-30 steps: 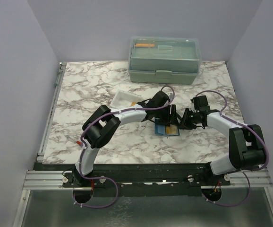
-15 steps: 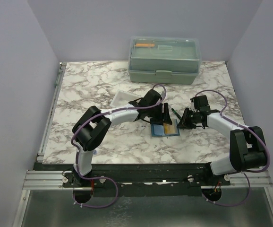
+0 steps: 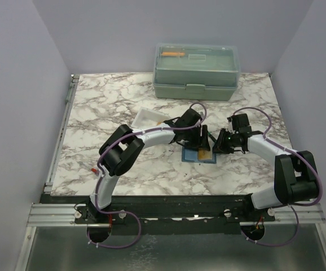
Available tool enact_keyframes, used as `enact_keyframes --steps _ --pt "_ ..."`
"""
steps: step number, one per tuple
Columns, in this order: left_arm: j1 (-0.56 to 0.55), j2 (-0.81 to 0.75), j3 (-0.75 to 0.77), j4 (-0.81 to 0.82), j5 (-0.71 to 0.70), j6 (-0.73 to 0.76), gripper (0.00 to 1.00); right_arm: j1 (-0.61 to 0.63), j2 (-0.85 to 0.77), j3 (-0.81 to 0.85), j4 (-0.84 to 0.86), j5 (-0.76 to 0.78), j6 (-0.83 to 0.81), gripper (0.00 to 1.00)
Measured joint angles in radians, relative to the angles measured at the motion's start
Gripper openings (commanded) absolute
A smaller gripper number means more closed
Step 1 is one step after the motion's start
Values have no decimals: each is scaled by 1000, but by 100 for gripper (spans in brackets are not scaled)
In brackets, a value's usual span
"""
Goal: Put the credit cards into the card holder
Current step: Insert the credit card into the card holder, then pick up the credit card from the storage box.
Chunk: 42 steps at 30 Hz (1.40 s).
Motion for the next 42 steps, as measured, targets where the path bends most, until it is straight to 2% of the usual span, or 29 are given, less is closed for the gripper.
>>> enact_keyframes --steps 10,20,26,31,36,42 --pt "-41 12 70 -54 -34 25 66 -1 0 0 -15 12 6 24" --pt "-10 -45 -6 -63 -2 30 68 0 -74 35 -134 141 32 28" --pt "61 -159 -58 -75 58 54 72 6 -107 53 -132 82 -5 28" --pt "136 -308 -87 -104 111 99 75 58 -105 53 -100 -2 -16 27" --pt "232 -426 -92 -191 114 174 78 139 -60 68 -26 -75 5 21" --pt "339 -446 -101 -296 65 246 80 248 76 123 3 -28 52 11"
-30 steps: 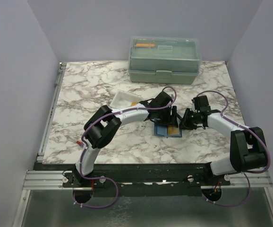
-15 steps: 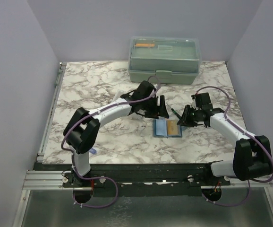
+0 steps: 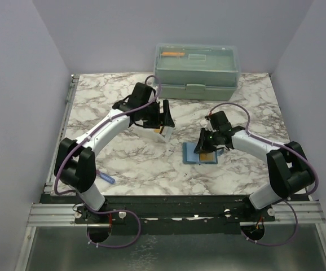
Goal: Put the credit cards into the card holder
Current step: Pick up the credit card from the storage box.
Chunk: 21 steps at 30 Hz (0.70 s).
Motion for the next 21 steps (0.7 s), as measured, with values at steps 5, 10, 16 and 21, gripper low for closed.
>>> enact_keyframes --steps 5,10,16,21 --pt "11 57 26 -78 -32 55 80 1 20 -6 -24 117 22 11" --pt "11 170 92 -125 -45 95 80 -2 1 -22 -23 118 24 11" --pt "23 291 166 -142 -45 127 81 -2 -105 -27 -23 103 22 12" --pt "27 336 204 -152 -46 141 81 -2 -135 -26 -23 103 21 12"
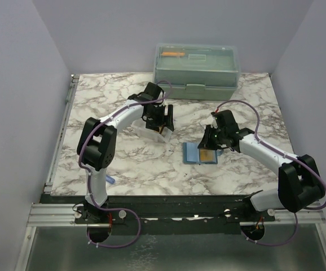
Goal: Put the credit cards into the card holder
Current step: Pick up the credit card from the storage box.
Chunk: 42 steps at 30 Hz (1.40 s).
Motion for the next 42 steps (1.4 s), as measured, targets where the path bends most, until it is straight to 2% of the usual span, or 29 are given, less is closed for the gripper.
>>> enact_keyframes --steps 13,17,28,42 --pt "0 97 60 -11 51 8 79 0 0 0 5 -17 0 12" --pt "5 103 69 -14 84 7 76 0 0 0 5 -17 0 12" --pt "13 103 66 8 179 -5 62 0 0 0 4 -17 -2 12" --pt "33 101 31 58 228 -31 40 0 1 0 4 -17 -2 12"
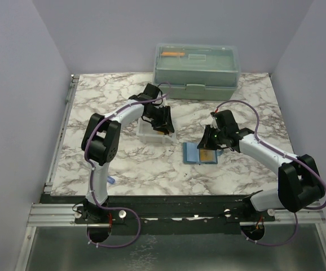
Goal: Put the credit cards into the card holder
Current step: Pick up the credit card from the storage box.
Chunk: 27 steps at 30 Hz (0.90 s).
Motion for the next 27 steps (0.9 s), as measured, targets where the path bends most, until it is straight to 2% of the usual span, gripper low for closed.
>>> enact_keyframes --steps 15,19,27 --pt "11 -34 -19 23 14 -14 24 0 5 0 -1 0 0 12" --pt "13 -47 -25 25 14 -15 14 0 5 0 -1 0 0 12" --pt "19 -60 -26 -5 -13 -22 4 0 5 0 -2 0 0 11"
